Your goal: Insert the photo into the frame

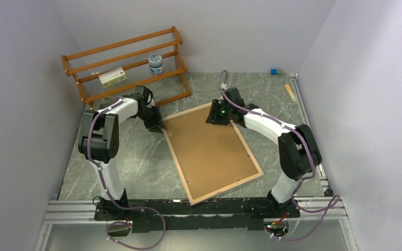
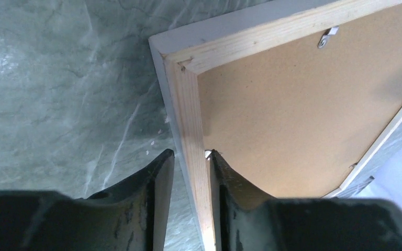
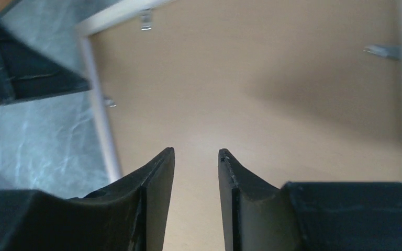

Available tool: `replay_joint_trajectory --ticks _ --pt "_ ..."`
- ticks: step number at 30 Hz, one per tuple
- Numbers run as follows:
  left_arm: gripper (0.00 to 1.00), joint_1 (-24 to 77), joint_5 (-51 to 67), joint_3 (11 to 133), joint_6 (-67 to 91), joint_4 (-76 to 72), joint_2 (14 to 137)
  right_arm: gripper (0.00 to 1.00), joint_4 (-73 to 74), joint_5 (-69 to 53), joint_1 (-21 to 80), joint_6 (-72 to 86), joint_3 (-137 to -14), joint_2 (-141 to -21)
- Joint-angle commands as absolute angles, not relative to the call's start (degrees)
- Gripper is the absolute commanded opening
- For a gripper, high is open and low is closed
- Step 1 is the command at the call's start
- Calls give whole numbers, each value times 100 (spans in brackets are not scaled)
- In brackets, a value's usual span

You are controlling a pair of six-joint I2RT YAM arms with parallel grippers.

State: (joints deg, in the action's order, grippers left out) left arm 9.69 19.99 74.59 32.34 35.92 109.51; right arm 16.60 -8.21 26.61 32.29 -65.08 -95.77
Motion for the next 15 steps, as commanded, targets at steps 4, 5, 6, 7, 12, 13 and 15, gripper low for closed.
replay_joint_trajectory --ticks 4,5,6,7,12,13,15 --pt "29 760 2458 7363 3335 2940 11178 34 333 -2724 3412 2959 -7659 -10903" --pt "28 736 2472 7334 3298 2928 11206 34 261 -2839 3488 2991 -7858 -11118" --pt "27 726 2453 7315 3263 2935 11244 34 238 -2886 3556 3026 -8048 -11380" --pt "26 717 2441 7288 3220 2935 11268 34 232 -2946 3624 3034 -8232 -11584" --pt "22 695 2428 7217 3072 2964 11352 35 513 -3033 3895 2860 -9119 -12375" --pt "22 690 2426 7219 3046 2982 11374 35 562 -3054 3933 2820 -9259 -12505" --pt "20 677 2438 7209 3014 2987 11405 36 641 -3087 4005 2769 -9439 -12708"
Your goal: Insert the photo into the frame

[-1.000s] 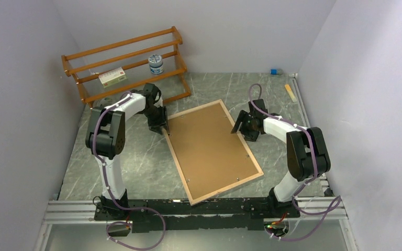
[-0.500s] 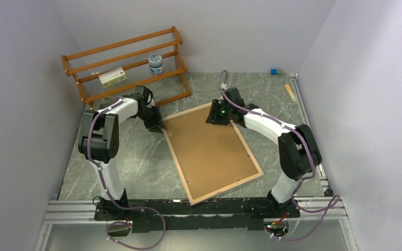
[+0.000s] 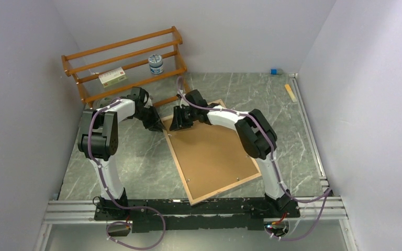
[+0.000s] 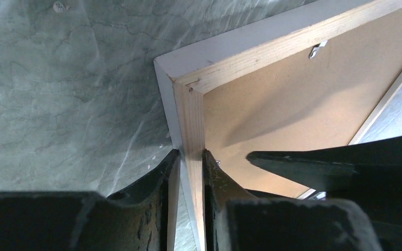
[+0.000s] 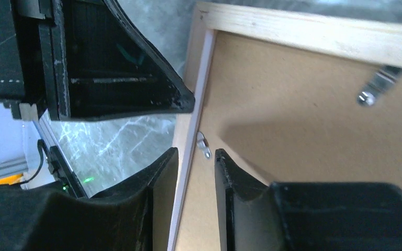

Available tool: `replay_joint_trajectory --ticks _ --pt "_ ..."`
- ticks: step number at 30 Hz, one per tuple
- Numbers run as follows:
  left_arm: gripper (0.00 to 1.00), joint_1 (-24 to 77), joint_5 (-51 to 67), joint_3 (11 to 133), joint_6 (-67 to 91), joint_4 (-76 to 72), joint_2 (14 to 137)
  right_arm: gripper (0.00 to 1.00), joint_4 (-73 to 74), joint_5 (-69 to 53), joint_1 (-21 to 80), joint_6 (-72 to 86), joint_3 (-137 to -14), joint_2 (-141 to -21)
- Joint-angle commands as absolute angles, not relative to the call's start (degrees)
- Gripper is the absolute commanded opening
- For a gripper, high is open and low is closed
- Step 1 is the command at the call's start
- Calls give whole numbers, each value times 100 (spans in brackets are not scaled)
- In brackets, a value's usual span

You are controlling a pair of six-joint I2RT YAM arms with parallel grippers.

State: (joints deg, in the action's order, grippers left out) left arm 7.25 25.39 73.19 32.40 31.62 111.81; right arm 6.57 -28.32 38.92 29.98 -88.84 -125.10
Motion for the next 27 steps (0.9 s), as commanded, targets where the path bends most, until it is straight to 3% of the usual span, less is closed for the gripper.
replay_joint_trajectory --ticks 1,14,27 --pt "20 670 2443 7201 3005 2986 11410 36 668 -3074 4034 2751 -9481 -12772" --pt "14 606 2421 7082 2914 2972 11373 31 801 -3122 4206 2399 -9497 -13292" --pt "11 598 2352 7142 2917 3003 11510 28 1130 -4305 4216 1770 -9606 -13642"
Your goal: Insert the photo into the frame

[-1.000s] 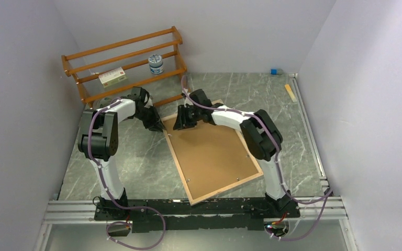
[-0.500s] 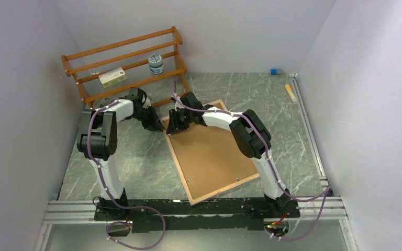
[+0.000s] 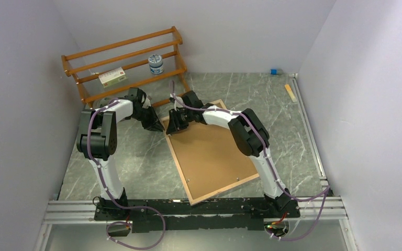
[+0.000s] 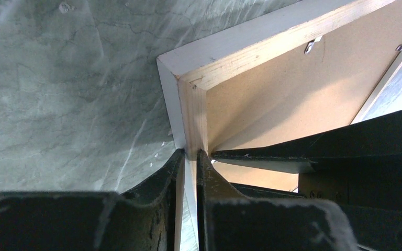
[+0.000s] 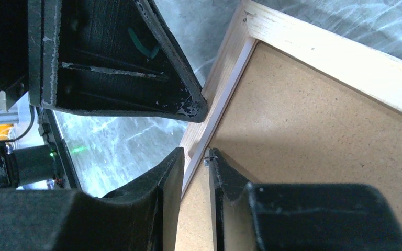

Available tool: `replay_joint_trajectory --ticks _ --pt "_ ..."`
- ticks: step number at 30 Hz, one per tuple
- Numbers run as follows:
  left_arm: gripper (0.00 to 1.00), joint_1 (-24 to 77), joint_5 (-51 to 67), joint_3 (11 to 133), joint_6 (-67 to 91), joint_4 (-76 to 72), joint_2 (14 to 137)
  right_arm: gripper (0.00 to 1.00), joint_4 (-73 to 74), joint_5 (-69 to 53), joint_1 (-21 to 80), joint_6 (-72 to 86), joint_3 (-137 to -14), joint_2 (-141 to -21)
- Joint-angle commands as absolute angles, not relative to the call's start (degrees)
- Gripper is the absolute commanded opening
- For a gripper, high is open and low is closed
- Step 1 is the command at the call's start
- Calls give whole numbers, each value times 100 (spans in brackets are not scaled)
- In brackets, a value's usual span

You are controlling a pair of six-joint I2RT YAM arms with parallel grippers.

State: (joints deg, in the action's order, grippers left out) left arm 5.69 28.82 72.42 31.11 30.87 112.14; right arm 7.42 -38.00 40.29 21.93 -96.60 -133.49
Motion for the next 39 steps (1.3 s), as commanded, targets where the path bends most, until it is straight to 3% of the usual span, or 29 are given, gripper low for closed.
replay_joint_trajectory --ticks 1,10,14,20,26,32,39 --pt "11 598 2343 7169 2918 3006 11532 27 1164 -4421 4212 1707 -9591 -13641" --pt "10 593 2311 7290 2927 3066 11678 28 2224 -4743 4313 874 -10183 -13963" --pt "10 590 2323 7292 2950 3059 11687 30 2258 -4158 4345 971 -10235 -13895" --pt "14 516 2340 7322 3035 3094 11282 43 1441 -2284 4345 1863 -9509 -12368" --pt "29 375 2227 7298 3111 3325 10372 58 1747 -878 4406 2328 -9028 -11159" --pt "42 291 1445 6863 3283 3888 9026 59 3094 631 5124 2809 -9090 -10989" --pt "65 164 389 5977 3708 4311 7211 61 3835 1274 6013 3481 -9184 -11417"
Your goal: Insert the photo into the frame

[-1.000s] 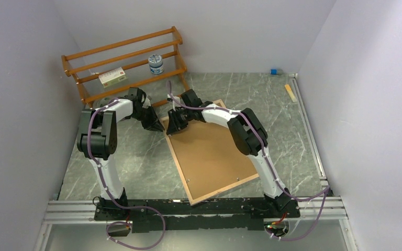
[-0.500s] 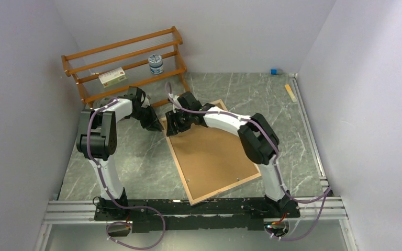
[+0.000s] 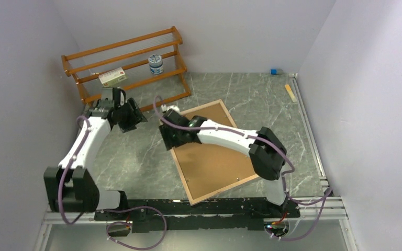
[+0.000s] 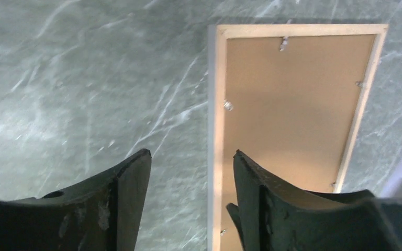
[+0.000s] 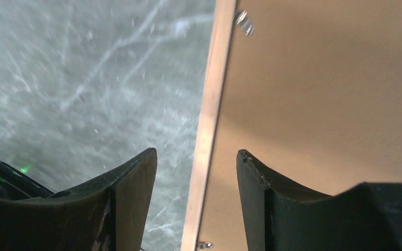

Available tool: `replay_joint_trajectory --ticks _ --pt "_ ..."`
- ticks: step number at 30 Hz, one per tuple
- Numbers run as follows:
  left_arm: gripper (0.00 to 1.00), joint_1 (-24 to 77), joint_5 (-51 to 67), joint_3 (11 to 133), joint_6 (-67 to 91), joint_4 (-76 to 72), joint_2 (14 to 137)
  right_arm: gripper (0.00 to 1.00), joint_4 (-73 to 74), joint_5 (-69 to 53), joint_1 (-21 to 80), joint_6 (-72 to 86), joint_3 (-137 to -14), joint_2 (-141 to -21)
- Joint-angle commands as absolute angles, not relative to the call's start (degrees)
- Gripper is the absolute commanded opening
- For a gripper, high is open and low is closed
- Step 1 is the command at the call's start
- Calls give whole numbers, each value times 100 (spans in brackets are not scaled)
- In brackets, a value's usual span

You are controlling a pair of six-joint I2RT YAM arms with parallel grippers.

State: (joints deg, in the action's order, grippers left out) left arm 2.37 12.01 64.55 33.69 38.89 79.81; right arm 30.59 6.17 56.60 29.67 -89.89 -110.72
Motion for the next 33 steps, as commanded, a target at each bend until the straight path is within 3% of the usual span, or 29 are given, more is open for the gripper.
replay_joint_trajectory --ticks 1,9,17,23,33 --pt "68 145 320 5852 3766 4341 6982 61 4011 1335 6099 3562 -9394 -11584" --pt "73 18 511 5020 4098 4430 6050 57 4739 1674 6414 3926 -9991 -12387" --pt "74 -190 1263 4613 4140 4179 6204 30 4962 1562 6594 3995 -10253 -12817" --pt "83 -324 2263 4345 4151 3537 6459 4 5059 1702 6638 4057 -10346 -12568" --pt "83 -325 4715 4073 3976 1577 7419 0 4372 947 6568 3335 -10215 -11127"
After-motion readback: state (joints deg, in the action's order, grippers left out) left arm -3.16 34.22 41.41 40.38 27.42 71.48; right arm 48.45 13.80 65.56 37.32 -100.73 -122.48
